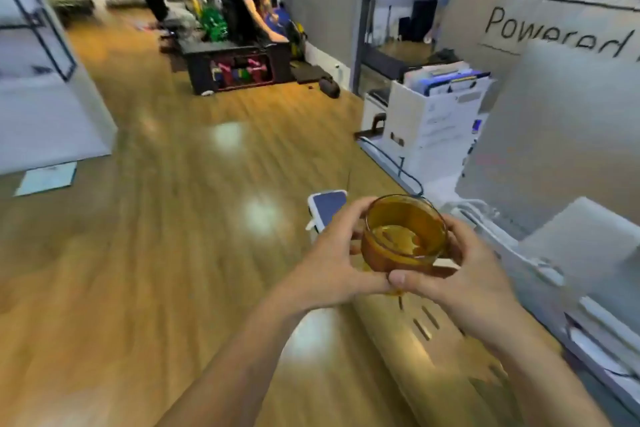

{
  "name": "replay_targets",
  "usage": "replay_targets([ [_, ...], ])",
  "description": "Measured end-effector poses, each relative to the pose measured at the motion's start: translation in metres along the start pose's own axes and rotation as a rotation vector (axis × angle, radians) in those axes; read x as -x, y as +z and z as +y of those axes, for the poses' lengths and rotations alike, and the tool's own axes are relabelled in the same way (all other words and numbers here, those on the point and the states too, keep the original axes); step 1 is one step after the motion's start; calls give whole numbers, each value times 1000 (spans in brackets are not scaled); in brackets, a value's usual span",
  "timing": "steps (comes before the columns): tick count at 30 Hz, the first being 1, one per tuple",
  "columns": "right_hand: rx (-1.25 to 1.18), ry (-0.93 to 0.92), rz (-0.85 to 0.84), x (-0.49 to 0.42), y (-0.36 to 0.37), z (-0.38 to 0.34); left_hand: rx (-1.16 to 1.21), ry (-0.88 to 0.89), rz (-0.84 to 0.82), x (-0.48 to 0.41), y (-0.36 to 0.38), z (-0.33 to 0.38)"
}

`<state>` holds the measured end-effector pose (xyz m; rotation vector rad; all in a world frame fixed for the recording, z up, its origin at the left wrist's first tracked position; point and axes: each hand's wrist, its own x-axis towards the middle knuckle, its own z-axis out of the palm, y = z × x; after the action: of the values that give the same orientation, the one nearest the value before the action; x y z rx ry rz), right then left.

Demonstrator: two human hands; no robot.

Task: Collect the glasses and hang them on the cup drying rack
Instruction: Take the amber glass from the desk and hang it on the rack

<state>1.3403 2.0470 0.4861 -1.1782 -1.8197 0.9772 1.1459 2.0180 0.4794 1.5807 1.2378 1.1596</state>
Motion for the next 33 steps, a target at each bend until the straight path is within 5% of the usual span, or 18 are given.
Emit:
replay_targets([
  [12,-176,-278,-598,-114,320,-113,-106,-245,657,137,-275,-55],
  [23,-273,-384,-839,-258,556,-197,-224,-294,922,122,-496,-109],
  [33,-290,-462,-1097,-299,797,-282,-290,-341,1207,184,-702,-180],
])
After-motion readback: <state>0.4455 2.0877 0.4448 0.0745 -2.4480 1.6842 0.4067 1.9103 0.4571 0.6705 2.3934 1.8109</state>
